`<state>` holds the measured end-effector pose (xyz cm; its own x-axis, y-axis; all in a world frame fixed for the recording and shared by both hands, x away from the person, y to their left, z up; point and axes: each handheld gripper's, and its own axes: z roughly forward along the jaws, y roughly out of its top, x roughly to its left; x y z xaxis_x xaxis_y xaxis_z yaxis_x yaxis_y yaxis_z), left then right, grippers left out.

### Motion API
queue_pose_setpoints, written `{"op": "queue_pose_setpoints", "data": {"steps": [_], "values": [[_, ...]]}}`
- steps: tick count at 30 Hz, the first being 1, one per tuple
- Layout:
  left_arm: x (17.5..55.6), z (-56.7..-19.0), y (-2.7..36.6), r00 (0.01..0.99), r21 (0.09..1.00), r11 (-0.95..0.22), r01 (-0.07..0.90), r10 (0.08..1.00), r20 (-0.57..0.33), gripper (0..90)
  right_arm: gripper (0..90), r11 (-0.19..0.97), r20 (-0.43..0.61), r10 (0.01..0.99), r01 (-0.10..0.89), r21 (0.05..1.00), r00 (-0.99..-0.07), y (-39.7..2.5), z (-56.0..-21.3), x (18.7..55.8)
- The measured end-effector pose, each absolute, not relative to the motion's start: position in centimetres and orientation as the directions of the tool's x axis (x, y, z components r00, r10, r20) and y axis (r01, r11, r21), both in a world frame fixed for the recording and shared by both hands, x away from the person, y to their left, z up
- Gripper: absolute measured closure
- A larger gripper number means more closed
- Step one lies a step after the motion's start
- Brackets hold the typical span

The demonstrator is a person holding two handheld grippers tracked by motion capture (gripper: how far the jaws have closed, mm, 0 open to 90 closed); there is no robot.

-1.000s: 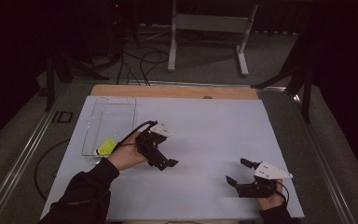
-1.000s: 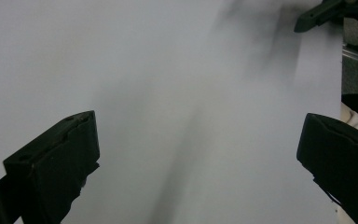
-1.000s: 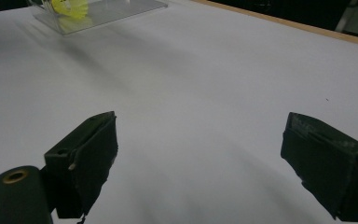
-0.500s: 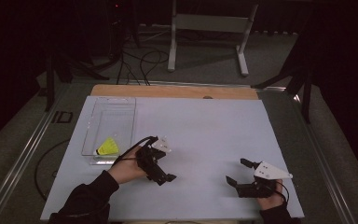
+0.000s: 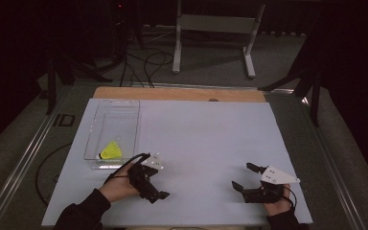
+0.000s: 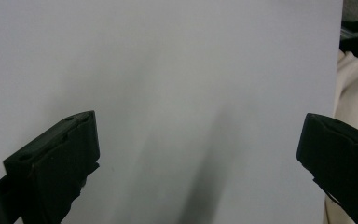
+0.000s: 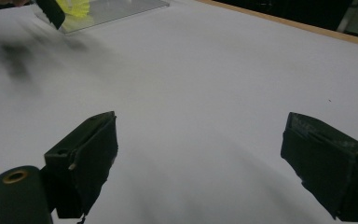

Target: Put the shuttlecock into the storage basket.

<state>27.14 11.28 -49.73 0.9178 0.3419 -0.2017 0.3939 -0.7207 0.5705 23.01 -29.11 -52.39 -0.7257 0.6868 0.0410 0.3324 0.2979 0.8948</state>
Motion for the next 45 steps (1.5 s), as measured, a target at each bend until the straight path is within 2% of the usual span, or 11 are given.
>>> {"op": "queue_pose_setpoints", "data": {"steps": [14, 24, 31, 36, 45], "values": [[25.3, -50.8, 15.1, 0.904, 0.553, -0.718, 0.423, 0.379, -0.2, 0.1, 11.0, 0.298, 0.045, 0.684, 0.335, 0.894, -0.728, -29.0, -52.4, 23.0], [24.7, -51.1, 17.9, 0.868, 0.556, -0.679, 0.479, 0.461, -0.184, 0.0, 11.1, 0.3, 0.045, 0.684, 0.336, 0.893, -0.729, -29.0, -52.4, 23.0], [24.2, -51.6, 19.4, 0.827, 0.607, -0.597, 0.525, 0.525, -0.198, 0.1, 11.1, 0.304, 0.044, 0.685, 0.34, 0.89, -0.728, -29.0, -52.5, 23.0], [23.9, -52.1, 19.9, 0.821, 0.643, -0.558, 0.524, 0.53, -0.209, 0.1, 11.1, 0.303, 0.048, 0.684, 0.344, 0.889, -0.728, -29.0, -52.5, 23.0], [23.9, -52.8, 20.5, 0.789, 0.698, -0.492, 0.52, 0.59, -0.171, 0.1, 11.0, 0.302, 0.047, 0.68, 0.338, 0.891, -0.731, -29.0, -52.4, 23.0]]}}
